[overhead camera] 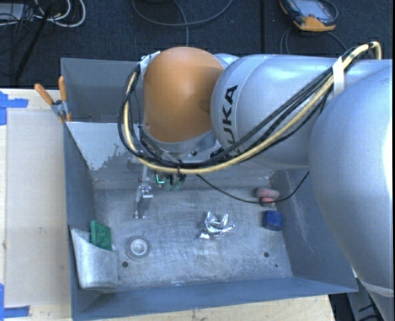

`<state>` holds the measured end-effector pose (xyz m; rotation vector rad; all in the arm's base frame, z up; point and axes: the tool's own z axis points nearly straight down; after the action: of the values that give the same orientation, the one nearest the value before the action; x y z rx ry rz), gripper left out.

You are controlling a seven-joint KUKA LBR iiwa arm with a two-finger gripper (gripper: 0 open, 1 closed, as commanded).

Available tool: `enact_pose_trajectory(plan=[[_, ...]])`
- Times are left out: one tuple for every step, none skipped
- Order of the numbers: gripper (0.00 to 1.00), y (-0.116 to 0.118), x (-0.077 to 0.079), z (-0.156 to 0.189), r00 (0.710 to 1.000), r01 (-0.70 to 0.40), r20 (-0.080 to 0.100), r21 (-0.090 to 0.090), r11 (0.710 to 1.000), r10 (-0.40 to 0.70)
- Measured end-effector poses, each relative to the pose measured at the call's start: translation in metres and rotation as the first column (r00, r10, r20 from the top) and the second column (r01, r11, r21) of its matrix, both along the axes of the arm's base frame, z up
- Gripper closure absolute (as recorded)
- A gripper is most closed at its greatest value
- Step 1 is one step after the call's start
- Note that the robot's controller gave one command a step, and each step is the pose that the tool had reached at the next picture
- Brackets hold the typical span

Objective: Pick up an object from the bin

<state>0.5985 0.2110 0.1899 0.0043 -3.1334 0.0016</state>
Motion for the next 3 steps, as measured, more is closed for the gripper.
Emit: enact_pose_trajectory(plan=[[0.0, -0.004, -0.077, -0.12, 0.964, -0.267, 0.009, 0.002, 0.964, 0.267], [0.0, -0.047, -0.058, -0.089, 0.867, -0.499, 0.01, -0.001, 0.867, 0.499], [0.0, -0.02, -0.065, -0.083, 0.675, -0.738, 0.009, 0.002, 0.675, 0.738]])
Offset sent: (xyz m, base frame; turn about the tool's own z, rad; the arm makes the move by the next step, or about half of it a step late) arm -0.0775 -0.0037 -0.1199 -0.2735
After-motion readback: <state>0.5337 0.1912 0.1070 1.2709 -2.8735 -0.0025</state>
